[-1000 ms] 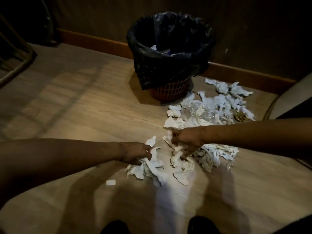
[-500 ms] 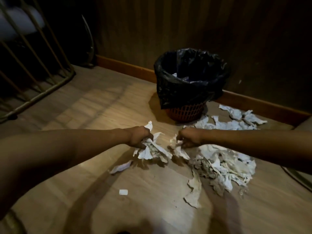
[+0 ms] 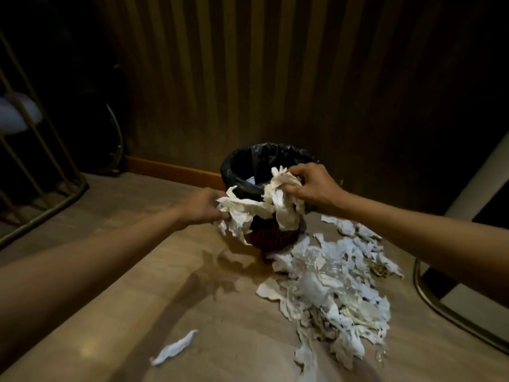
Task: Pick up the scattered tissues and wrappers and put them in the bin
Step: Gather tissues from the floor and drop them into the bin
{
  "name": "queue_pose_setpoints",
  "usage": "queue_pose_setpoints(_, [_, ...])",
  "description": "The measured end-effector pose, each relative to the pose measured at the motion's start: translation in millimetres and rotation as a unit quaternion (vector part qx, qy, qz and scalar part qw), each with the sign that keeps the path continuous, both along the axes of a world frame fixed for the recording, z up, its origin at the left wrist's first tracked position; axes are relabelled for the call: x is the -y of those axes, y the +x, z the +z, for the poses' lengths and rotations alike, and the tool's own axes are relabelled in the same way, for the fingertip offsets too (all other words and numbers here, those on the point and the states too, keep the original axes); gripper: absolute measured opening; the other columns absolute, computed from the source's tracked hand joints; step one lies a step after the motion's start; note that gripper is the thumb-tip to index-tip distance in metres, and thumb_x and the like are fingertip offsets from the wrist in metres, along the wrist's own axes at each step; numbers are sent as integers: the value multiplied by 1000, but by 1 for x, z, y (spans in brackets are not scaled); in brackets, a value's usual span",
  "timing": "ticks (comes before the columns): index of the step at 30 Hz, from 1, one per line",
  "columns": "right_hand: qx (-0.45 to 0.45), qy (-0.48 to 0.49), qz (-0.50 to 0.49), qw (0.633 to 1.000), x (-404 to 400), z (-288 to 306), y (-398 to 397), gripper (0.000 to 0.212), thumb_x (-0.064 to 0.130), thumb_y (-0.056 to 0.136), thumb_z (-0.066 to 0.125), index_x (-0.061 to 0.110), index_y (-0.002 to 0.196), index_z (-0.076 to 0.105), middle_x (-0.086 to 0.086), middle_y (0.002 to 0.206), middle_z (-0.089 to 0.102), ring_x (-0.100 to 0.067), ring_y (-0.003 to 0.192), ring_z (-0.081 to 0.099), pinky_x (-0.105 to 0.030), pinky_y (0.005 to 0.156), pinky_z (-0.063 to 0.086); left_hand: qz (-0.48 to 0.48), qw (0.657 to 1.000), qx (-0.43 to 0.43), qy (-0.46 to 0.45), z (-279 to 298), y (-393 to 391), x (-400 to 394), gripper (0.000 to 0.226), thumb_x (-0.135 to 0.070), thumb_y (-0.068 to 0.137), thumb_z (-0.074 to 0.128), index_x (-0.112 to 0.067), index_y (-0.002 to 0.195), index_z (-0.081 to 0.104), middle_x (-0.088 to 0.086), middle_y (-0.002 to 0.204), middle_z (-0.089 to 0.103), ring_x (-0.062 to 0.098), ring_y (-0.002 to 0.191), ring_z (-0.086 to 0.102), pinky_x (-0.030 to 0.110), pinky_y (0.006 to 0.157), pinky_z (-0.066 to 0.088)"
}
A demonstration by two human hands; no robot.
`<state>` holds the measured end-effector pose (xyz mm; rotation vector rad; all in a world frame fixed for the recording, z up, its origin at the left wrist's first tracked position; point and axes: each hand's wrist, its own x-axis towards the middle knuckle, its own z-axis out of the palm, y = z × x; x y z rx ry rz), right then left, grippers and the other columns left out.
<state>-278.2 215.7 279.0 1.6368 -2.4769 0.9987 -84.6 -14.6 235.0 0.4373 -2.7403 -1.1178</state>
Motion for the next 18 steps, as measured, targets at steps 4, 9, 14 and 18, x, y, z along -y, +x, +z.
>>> queue_pose_setpoints(4, [47, -87, -100, 990, 16, 29, -28, 11, 35, 79, 77, 25, 84, 74, 8, 75, 72, -3, 73, 67, -28, 65, 51, 105, 983, -43, 141, 30, -20, 7, 25, -17, 71, 81, -17, 95, 76, 9, 90, 75, 20, 82, 69, 35, 72, 56])
queue_pose_setpoints(9, [147, -171, -189, 956, 43, 41, -54, 23, 27, 75, 82, 22, 96, 74, 4, 89, 73, -15, 87, 69, -32, 77, 57, 215, 959, -108, 151, 67, -58, 9, 42, -22, 56, 85, -20, 97, 76, 5, 91, 76, 16, 77, 67, 28, 65, 55])
queue_pose_setpoints(14, [170, -170, -224, 945, 65, 34, -66, 26, 24, 90, 68, 18, 115, 69, 1, 106, 69, -16, 98, 64, -31, 83, 53, 293, 935, -181, 84, 72, -92, 2, 36, -23, 74, 85, -17, 109, 74, 4, 104, 73, 18, 98, 67, 28, 87, 54])
queue_pose_setpoints(18, [173, -126, -210, 954, 65, 29, -71, 25, 33, 98, 56, 17, 111, 71, -5, 105, 71, -23, 98, 68, -38, 82, 56, 283, 938, -194, 52, 69, -114, 2, 24, -23, 78, 80, -20, 101, 74, 10, 104, 71, 25, 110, 60, 27, 87, 46])
